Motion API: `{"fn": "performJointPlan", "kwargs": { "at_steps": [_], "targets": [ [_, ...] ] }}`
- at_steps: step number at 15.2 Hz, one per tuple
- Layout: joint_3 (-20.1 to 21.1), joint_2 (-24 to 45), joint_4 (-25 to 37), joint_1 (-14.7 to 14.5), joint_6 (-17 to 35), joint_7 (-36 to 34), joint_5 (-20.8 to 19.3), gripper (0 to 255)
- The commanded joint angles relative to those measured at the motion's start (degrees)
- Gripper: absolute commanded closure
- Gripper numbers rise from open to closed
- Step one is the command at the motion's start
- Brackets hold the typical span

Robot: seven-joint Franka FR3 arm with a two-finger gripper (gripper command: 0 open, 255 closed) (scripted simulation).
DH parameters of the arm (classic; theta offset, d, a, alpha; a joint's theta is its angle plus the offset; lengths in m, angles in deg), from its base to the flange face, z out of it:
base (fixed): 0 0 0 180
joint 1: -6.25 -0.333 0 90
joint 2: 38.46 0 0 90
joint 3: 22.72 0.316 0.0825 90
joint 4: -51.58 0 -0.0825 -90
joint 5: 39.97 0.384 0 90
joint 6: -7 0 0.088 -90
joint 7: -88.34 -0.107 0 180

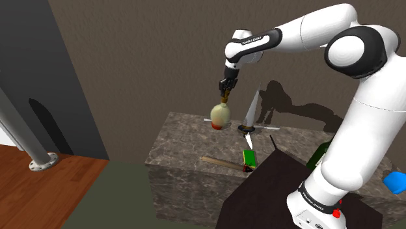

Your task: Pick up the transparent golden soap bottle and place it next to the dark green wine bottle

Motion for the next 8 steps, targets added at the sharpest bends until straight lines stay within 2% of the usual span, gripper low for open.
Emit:
{"fn": "performJointPlan", "kwargs": {
  "at_steps": [1,8],
  "targets": [
    [0.0,-0.4,1.1,0.0,-1.5,-0.2,-0.2,255],
    [-0.1,-1.7,4.9,0.0,-6.5,-0.8,-0.6,255]
  ]
}}
